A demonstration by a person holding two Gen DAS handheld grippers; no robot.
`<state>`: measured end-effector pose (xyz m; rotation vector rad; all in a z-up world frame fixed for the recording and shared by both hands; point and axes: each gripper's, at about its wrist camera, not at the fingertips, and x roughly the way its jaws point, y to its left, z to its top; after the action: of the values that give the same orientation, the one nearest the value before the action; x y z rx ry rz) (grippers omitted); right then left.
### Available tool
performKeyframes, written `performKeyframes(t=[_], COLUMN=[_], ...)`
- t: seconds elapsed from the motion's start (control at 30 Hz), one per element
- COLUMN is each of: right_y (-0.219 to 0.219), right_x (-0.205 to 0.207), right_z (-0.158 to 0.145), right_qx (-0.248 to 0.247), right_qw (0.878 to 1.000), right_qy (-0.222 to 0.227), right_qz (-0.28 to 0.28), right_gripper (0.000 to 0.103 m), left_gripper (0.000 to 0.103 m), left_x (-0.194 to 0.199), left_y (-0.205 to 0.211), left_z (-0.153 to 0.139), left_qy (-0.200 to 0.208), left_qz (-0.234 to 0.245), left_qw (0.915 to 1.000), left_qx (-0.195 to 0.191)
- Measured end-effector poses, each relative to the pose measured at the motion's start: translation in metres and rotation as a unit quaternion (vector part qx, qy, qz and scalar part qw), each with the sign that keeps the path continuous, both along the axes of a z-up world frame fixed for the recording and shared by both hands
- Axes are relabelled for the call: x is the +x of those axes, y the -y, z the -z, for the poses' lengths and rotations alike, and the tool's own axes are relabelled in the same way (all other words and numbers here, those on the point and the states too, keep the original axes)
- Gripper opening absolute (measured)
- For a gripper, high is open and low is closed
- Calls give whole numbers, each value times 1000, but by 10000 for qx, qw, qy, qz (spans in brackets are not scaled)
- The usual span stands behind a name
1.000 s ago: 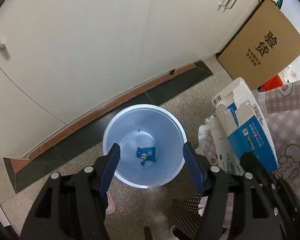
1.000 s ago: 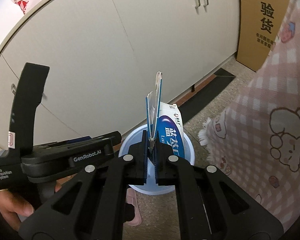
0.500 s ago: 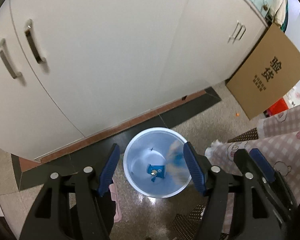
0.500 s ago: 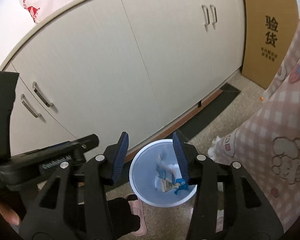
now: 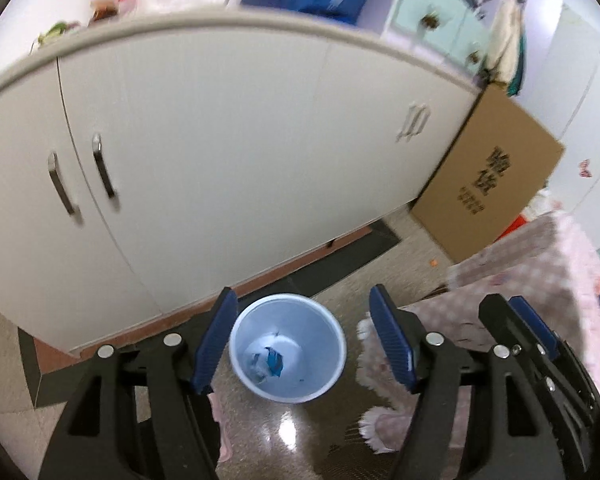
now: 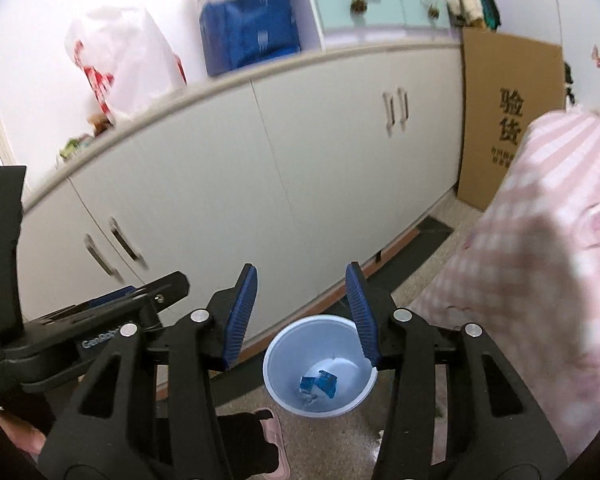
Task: Collect trash
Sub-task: 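Grasp the tissue bundle with the left tool while the right grasps the beige cloth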
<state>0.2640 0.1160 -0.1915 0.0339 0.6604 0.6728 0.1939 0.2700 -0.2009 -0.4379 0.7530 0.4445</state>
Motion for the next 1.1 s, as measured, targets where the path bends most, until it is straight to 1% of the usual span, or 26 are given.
performKeyframes(t=[0.13, 0.2, 0.27, 0.33, 0.37, 0.4, 0.47, 0.5, 0.57, 0.7, 0.73, 0.83, 0.9, 0.97, 1.1], right_y=[36, 59, 85, 113, 135, 145, 181, 193, 227, 282, 299, 320, 328, 333, 339], right_x=[-26, -37, -45, -52, -57, -59, -64, -66, -69, -65, -64, -53, -46, -35, -15], right_z=[-38, -53, -65, -74, -80, -81, -83, -82, -81, -77, -74, -69, -67, -65, -61], right_qx=[141, 186, 223, 233, 245, 238, 270, 284, 318, 382, 398, 349, 362, 277, 189], right_qw=[9991, 9978, 9958, 9930, 9904, 9891, 9842, 9821, 9753, 9619, 9585, 9544, 9544, 9552, 9552], right_qy=[307, 433, 558, 655, 713, 725, 728, 717, 679, 562, 503, 343, 303, 252, 113], right_qz=[258, 459, 692, 957, 1162, 1257, 1593, 1717, 2078, 2649, 2778, 2944, 2948, 2937, 2951], right_gripper=[47, 48, 49, 50, 51, 51, 51, 51, 52, 53, 53, 56, 56, 56, 57], left_gripper=[70, 71, 71, 72, 73, 73, 73, 73, 73, 73, 73, 73, 73, 73, 73], left_x=[-8, -10, -10, -8, -8, -5, 4, 6, 15, 28, 34, 46, 57, 67, 85], left_y=[39, 66, 89, 118, 132, 146, 181, 193, 226, 275, 286, 309, 323, 328, 337], left_z=[-36, -55, -66, -78, -83, -86, -91, -91, -93, -91, -90, -87, -84, -81, -74], left_qy=[316, 486, 584, 703, 748, 773, 801, 794, 763, 682, 605, 558, 498, 445, 379], left_qz=[350, 603, 836, 1164, 1351, 1526, 1945, 2092, 2485, 2954, 3083, 3358, 3470, 3550, 3592], left_qw=[9988, 9967, 9942, 9900, 9872, 9845, 9769, 9739, 9647, 9511, 9474, 9375, 9331, 9305, 9287], left_qx=[157, 248, 329, 387, 392, 389, 382, 385, 423, 587, 614, 721, 799, 793, 844])
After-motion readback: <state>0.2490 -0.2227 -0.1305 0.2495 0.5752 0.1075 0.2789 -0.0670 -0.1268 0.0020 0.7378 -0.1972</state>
